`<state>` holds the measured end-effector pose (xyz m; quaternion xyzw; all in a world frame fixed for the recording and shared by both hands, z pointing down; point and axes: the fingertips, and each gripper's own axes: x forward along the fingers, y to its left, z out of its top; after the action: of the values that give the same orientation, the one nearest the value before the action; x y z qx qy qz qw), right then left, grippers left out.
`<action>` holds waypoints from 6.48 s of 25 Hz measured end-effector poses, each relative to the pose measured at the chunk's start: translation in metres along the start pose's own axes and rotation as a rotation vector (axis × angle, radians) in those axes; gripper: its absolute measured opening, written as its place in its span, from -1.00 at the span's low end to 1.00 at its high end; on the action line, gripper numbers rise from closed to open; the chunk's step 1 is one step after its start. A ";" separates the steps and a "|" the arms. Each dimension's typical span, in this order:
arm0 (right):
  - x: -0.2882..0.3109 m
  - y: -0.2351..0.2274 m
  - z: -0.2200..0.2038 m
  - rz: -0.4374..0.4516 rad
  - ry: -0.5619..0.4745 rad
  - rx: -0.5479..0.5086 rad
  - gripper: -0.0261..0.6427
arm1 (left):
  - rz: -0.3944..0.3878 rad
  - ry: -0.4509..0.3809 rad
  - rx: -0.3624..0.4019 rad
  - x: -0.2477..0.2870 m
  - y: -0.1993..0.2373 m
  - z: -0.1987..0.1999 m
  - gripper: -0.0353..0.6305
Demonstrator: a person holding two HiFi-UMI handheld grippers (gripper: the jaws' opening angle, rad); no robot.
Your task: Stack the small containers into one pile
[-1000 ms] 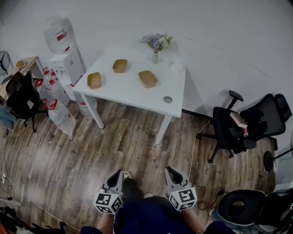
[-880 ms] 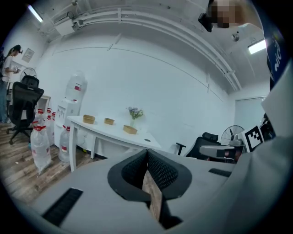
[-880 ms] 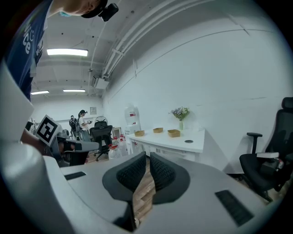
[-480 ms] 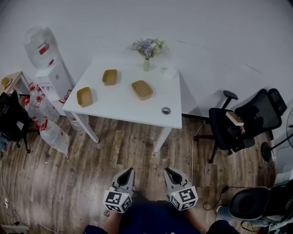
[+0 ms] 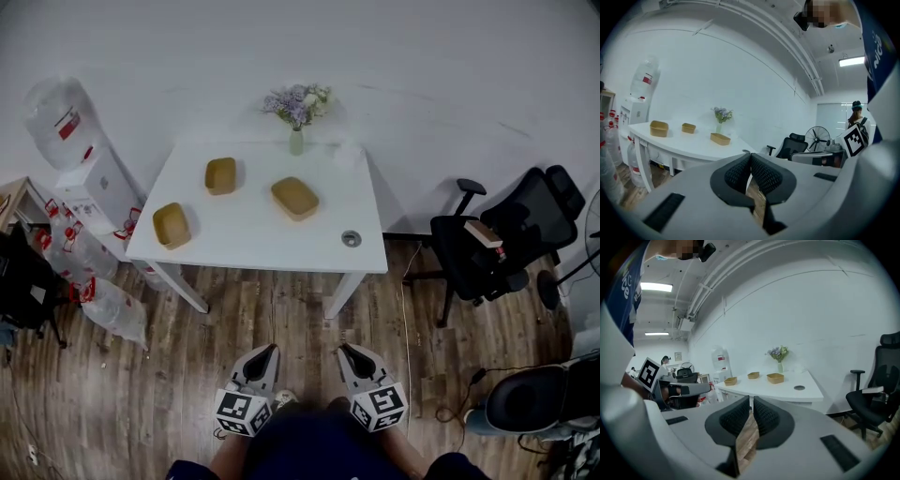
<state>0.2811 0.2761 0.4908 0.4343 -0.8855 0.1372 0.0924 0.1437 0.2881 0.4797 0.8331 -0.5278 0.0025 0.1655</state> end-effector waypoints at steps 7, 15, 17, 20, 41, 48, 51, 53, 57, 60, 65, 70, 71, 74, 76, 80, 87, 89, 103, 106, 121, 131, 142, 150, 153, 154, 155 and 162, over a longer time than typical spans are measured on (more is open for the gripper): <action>0.027 0.018 -0.005 0.028 0.035 -0.011 -0.75 | 0.018 0.008 -0.018 -0.007 0.024 -0.005 -0.83; 0.080 0.016 0.007 0.110 0.043 -0.025 -0.75 | 0.123 0.010 -0.040 -0.006 0.063 -0.006 -0.83; 0.099 0.014 0.011 0.138 0.046 -0.028 -0.75 | 0.156 0.008 -0.049 -0.002 0.075 -0.002 -0.83; 0.128 0.007 0.024 0.181 0.043 -0.033 -0.75 | 0.201 0.007 -0.059 0.009 0.092 0.007 -0.83; 0.305 -0.115 0.108 0.381 0.040 -0.067 -0.75 | 0.393 -0.039 -0.191 0.179 0.166 0.055 -0.83; 0.335 -0.146 0.111 0.346 0.065 -0.034 -0.75 | 0.444 -0.044 -0.179 0.204 0.174 0.062 -0.83; 0.345 -0.145 0.108 0.352 0.094 -0.039 -0.75 | 0.441 -0.033 -0.162 0.212 0.181 0.065 -0.83; 0.349 -0.142 0.105 0.357 0.113 -0.037 -0.75 | 0.435 -0.020 -0.164 0.216 0.186 0.062 -0.83; 0.367 -0.133 0.105 0.337 0.131 -0.046 -0.75 | 0.408 -0.004 -0.164 0.225 0.206 0.064 -0.83; 0.382 -0.131 0.104 0.292 0.164 -0.062 -0.75 | 0.375 0.008 -0.171 0.233 0.225 0.070 -0.83; 0.410 -0.129 0.115 0.215 0.179 -0.072 -0.75 | 0.327 0.007 -0.155 0.241 0.264 0.090 -0.83; 0.440 -0.125 0.128 0.156 0.179 -0.010 -0.75 | 0.282 0.003 -0.149 0.245 0.295 0.102 -0.83; 0.447 -0.122 0.133 0.149 0.175 -0.001 -0.75 | 0.277 0.003 -0.145 0.244 0.302 0.105 -0.83; 0.471 -0.107 0.145 0.135 0.178 -0.054 -0.67 | 0.263 0.008 -0.135 0.241 0.322 0.111 -0.83; 0.489 -0.096 0.149 0.132 0.195 -0.084 -0.57 | 0.252 0.012 -0.132 0.237 0.335 0.114 -0.83; 0.521 -0.069 0.158 0.159 0.207 -0.028 -0.49 | 0.250 0.013 -0.135 0.225 0.360 0.118 -0.83; 0.577 -0.047 0.176 0.133 0.191 -0.044 -0.49 | 0.225 0.016 -0.120 0.214 0.395 0.126 -0.83; 0.594 -0.042 0.179 0.120 0.199 -0.035 -0.49 | 0.205 0.018 -0.102 0.211 0.403 0.131 -0.83; 0.700 -0.040 0.199 0.028 0.265 -0.016 -0.49 | 0.143 0.055 -0.128 0.209 0.449 0.136 -0.83; 0.719 -0.041 0.197 0.035 0.300 -0.034 -0.49 | 0.145 0.067 -0.130 0.215 0.453 0.136 -0.83; 0.798 -0.072 0.153 0.012 0.485 0.075 -0.49 | 0.159 0.107 -0.132 0.233 0.458 0.138 -0.83; 0.810 -0.071 0.125 0.030 0.619 0.063 -0.50 | 0.190 0.128 -0.166 0.230 0.474 0.135 -0.83; 0.813 -0.073 0.137 -0.033 0.562 0.107 -0.75 | 0.192 0.066 -0.210 0.233 0.474 0.145 -0.83; 0.809 -0.065 0.180 0.062 0.446 0.041 -0.76 | 0.212 0.085 -0.192 0.235 0.471 0.137 -0.83; 0.801 -0.065 0.193 0.087 0.421 0.038 -0.76 | 0.211 0.083 -0.193 0.235 0.467 0.140 -0.83; 0.798 -0.064 0.197 0.095 0.416 0.036 -0.76 | 0.213 0.082 -0.192 0.236 0.466 0.143 -0.83; 0.795 -0.064 0.200 0.102 0.411 0.032 -0.76 | 0.215 0.080 -0.187 0.236 0.466 0.145 -0.83; 0.761 -0.069 0.226 0.138 0.377 -0.017 -0.76 | 0.206 0.075 -0.158 0.238 0.455 0.145 -0.83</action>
<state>-0.1354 -0.4030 0.5038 0.3384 -0.8814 0.2146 0.2504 -0.1760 -0.1374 0.5093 0.7582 -0.6026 0.0090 0.2489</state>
